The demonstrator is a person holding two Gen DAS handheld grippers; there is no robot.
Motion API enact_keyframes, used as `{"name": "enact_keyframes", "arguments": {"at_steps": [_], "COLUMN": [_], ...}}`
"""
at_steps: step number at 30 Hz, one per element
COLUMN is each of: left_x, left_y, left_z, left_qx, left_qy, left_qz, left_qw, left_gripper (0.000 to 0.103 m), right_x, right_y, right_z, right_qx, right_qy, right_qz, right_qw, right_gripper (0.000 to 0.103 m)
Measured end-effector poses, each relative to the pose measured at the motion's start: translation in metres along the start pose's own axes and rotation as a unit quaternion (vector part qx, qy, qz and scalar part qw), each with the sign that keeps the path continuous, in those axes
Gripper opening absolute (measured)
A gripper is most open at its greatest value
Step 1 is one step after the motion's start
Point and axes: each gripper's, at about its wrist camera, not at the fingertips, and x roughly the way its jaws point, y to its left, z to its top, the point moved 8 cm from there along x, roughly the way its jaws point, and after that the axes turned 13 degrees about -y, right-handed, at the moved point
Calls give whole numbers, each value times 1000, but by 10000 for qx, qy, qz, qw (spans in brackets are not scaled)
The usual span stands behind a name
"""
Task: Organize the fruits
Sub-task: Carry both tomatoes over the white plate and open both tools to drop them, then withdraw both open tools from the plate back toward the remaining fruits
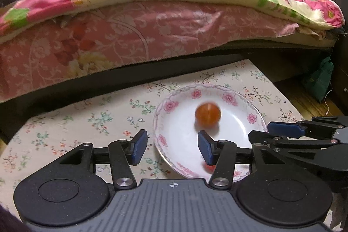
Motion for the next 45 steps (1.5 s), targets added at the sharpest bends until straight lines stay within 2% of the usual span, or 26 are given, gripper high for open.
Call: {"name": "enact_keyframes", "arguments": {"at_steps": [10, 18, 25, 30, 37, 45], "left_x": [-44, -84, -102, -121, -119, -103], "left_y": [9, 12, 0, -3, -8, -15], "left_z": [-2, -11, -13, -3, -3, -23], "left_qx": [57, -202, -140, -127, -209, 237], "left_qy": [-63, -107, -191, -425, -403, -155], "left_qz": [97, -15, -278, -393, -412, -360], "left_qw": [9999, 9997, 9993, 9982, 9981, 9990], "left_gripper": [63, 64, 65, 68, 69, 69], "right_x": [-32, -90, -154, -185, -187, -154], "right_y": [2, 6, 22, 53, 70, 40], "right_z": [5, -11, -7, 9, 4, -22], "right_qx": [105, 330, -110, -542, -521, -201], "right_qy": [-171, -192, -224, -422, -468, -139], "right_qz": [1, -186, -605, -509, -224, -259], "right_qw": [9998, 9991, 9979, 9963, 9973, 9994], "right_gripper": [33, 33, 33, 38, 39, 39]}}
